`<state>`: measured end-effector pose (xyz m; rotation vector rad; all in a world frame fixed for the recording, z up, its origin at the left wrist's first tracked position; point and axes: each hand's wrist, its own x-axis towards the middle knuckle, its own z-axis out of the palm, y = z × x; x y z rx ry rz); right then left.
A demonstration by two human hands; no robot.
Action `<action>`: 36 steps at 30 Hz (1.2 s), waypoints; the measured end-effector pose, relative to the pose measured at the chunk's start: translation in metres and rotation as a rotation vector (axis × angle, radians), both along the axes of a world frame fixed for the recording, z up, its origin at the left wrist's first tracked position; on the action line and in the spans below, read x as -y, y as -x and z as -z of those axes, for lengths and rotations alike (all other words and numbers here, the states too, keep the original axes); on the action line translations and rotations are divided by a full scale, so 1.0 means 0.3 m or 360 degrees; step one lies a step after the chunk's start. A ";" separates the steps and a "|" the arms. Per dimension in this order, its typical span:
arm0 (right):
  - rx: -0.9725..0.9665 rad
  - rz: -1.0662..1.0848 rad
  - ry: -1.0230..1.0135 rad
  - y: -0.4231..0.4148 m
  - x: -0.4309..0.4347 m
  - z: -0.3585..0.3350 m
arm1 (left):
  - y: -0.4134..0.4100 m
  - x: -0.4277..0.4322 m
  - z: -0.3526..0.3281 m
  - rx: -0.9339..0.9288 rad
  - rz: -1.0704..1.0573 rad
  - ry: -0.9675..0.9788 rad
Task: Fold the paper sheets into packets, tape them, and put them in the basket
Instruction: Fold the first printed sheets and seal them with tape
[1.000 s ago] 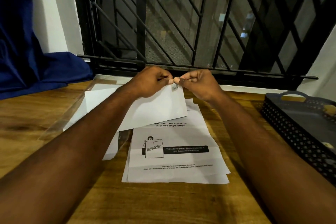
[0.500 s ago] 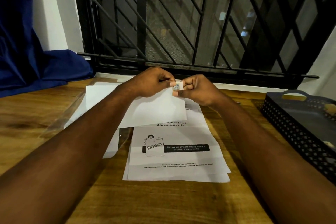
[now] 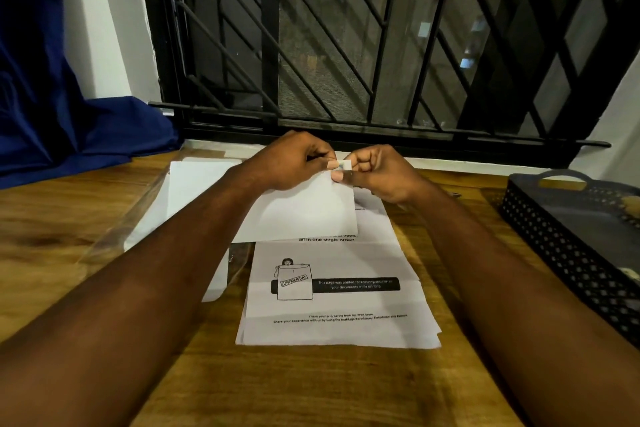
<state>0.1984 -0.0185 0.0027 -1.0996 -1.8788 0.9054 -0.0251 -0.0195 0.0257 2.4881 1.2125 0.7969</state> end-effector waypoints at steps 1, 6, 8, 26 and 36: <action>-0.0001 -0.0017 0.0007 0.000 0.000 0.005 | 0.001 0.002 0.001 -0.0003 0.0003 0.0000; -0.0006 -0.0001 0.0059 -0.011 -0.004 0.010 | -0.004 0.004 0.002 0.0050 0.0015 0.0022; -0.0026 0.0016 0.0054 -0.017 -0.012 0.012 | -0.002 0.004 -0.006 0.0057 -0.0020 -0.0013; -0.0745 0.0796 0.0135 -0.114 -0.104 0.095 | 0.213 -0.050 0.012 0.1099 -0.0844 0.0912; -0.0823 0.0533 0.0467 -0.088 -0.068 0.077 | 0.187 -0.086 0.057 0.2049 -0.0728 0.1044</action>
